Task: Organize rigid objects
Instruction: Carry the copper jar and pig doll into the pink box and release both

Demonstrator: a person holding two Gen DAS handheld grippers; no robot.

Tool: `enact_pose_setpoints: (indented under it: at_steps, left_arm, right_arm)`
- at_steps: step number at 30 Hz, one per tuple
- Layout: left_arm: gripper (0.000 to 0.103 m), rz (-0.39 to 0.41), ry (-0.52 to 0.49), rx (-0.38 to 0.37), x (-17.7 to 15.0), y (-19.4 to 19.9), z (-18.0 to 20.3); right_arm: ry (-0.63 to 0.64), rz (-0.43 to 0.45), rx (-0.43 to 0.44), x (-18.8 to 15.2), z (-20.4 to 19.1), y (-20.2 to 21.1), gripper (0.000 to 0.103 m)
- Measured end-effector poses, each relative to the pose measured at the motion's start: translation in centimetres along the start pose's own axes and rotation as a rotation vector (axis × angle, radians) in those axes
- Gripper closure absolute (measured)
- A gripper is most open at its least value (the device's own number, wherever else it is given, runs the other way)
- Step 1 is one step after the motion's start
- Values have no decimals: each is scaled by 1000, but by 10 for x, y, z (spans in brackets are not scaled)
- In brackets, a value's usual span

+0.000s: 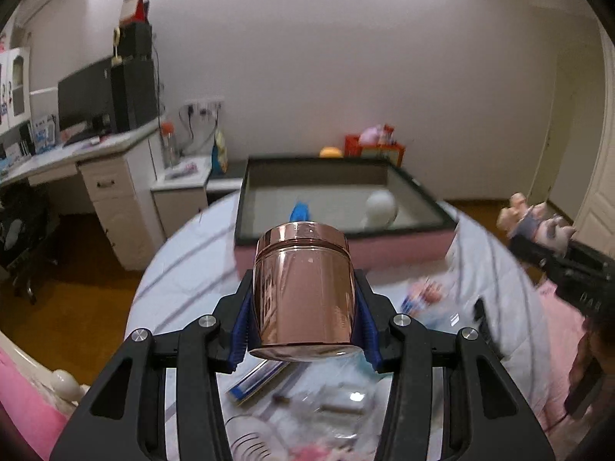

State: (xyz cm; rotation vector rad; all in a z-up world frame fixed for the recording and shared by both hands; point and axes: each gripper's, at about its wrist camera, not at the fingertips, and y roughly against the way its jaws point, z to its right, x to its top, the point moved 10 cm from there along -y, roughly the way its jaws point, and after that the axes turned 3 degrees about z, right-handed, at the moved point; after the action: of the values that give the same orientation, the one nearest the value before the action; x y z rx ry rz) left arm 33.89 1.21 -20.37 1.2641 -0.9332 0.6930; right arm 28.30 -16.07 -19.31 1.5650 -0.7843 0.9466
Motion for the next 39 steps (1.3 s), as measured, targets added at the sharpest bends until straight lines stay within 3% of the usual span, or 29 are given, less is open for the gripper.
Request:
enact_pose_setpoints:
  at_steps: [6, 9, 19, 29, 39]
  left_arm:
    - [55, 176, -13, 4, 39, 32, 20]
    - [55, 221, -40, 16, 51, 40, 27]
    - [55, 219, -102, 37, 73, 20, 29]
    - [55, 116, -149, 76, 92, -66, 15]
    - [56, -152, -198, 64, 71, -193, 4]
  right_arm:
    - [15, 84, 54, 29, -29, 12, 61]
    - [26, 114, 74, 41, -38, 17, 61]
    - [47, 127, 95, 62, -40, 2, 61]
    - [80, 55, 116, 82, -37, -64, 61]
    - [112, -159, 92, 71, -21, -172, 61]
